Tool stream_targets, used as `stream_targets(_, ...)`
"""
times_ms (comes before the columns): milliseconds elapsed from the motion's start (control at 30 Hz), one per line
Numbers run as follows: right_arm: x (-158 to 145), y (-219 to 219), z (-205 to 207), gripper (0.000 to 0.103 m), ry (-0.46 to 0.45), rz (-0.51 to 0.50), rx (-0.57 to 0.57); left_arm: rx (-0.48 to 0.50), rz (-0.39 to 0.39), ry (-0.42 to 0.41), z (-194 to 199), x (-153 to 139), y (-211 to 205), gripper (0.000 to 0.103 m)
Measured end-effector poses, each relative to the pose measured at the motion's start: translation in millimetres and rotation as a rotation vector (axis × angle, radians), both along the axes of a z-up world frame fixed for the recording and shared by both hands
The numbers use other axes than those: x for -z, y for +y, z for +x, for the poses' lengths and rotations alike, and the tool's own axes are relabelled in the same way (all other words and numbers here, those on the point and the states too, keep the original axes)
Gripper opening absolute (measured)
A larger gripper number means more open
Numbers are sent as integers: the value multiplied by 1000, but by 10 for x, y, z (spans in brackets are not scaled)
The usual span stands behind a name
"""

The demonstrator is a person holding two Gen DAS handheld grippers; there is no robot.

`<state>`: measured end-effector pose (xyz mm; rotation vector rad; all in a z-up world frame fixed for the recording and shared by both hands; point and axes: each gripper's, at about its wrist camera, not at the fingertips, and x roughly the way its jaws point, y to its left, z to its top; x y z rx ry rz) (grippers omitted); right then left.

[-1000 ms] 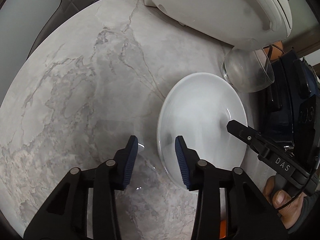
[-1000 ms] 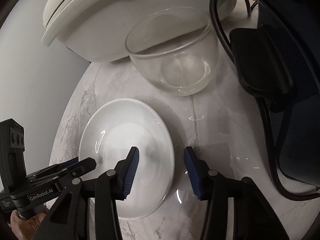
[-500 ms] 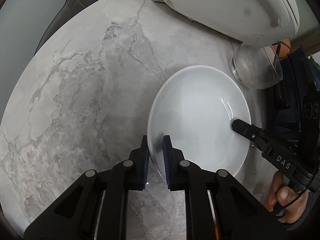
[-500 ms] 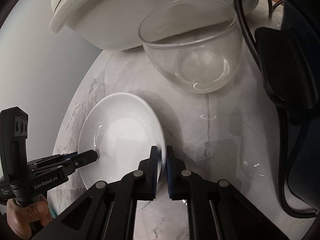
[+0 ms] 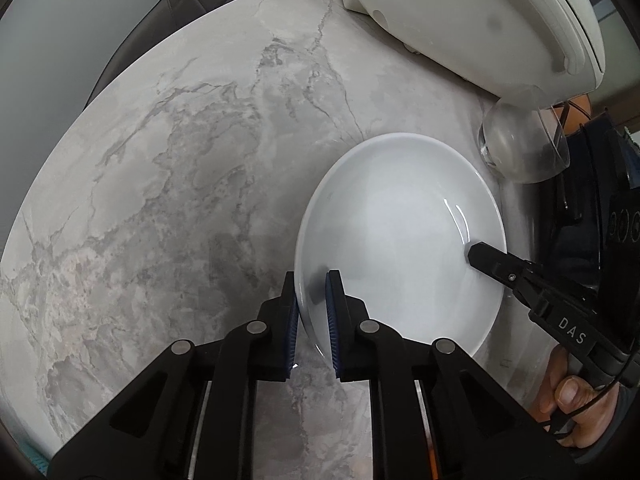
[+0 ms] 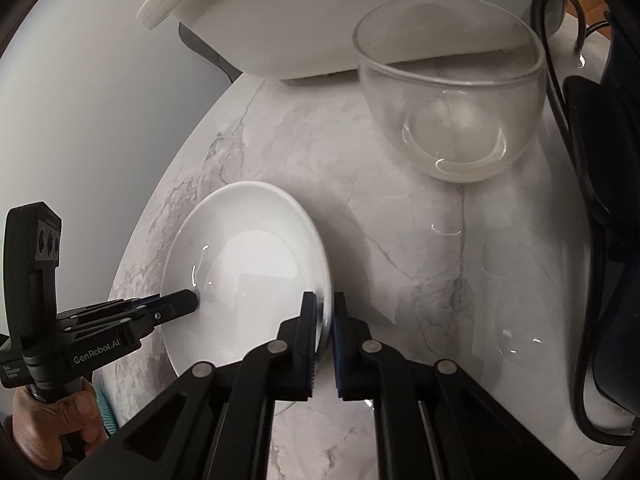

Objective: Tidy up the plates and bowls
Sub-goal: 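Lift the small white plate with both grippers and carry it toward the plate stack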

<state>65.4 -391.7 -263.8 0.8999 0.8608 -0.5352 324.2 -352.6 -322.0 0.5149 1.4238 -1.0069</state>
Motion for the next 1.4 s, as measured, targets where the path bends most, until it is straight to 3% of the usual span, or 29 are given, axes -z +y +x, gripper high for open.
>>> stream_targets(367, -285, 221, 160, 9, -45, -17, -90, -95, -8, -43, -2, -434, 568, 12)
stream_targets(733, -721, 684, 278, 9, -115, -28, -246, -226, -15, -85, -170, -1103, 1379, 12)
stream_targets(1067, -995, 1281, 155, 9, -158, -26, -408, -367, -19, -102, -701, -1534, 2266, 12)
stream_targets(1400, -1101, 1895, -17, 9, -164, -24, -562, -488, -29, -99, -1378, -1718, 3118, 12)
